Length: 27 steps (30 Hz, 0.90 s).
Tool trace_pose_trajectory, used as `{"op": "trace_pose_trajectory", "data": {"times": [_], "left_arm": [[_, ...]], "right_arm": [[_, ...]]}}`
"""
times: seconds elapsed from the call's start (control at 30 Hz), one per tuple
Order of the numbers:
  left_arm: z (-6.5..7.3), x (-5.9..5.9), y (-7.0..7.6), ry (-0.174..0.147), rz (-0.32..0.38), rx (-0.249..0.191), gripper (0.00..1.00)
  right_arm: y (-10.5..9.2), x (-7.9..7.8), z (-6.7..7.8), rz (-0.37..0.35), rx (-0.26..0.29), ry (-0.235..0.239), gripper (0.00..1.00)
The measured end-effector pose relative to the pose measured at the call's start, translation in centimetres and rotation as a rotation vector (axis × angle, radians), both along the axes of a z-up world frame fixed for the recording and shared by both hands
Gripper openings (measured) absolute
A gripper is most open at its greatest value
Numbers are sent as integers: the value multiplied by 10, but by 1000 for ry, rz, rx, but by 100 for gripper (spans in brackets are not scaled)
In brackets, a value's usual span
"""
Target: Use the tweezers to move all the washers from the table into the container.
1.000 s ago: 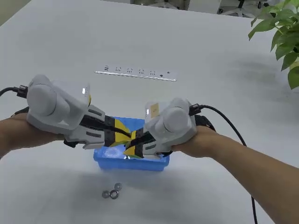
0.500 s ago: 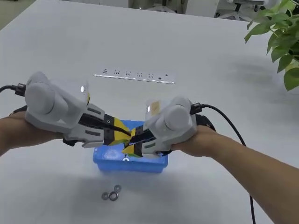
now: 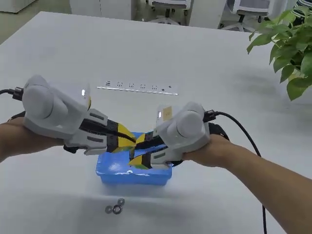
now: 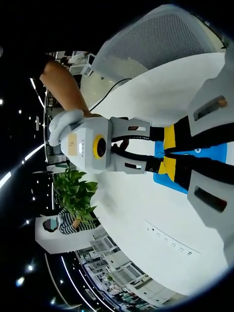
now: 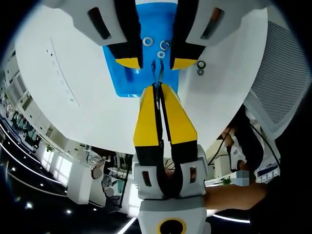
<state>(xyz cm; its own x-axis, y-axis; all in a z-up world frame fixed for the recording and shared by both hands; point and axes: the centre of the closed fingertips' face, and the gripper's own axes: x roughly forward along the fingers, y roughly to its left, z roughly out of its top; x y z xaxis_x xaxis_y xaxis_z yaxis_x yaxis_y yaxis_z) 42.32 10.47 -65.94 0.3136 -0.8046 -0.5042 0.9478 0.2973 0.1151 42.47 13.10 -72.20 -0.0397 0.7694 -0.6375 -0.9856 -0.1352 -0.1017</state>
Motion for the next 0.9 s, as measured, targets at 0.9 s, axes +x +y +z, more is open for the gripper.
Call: {"op": "trace_pose_trajectory", "data": {"times": [0.9], "left_arm": [[20,-32,-2,-11,-2,-17,6]], "right_arm": [[-44,-21,14,-102,-7,3,44]]}}
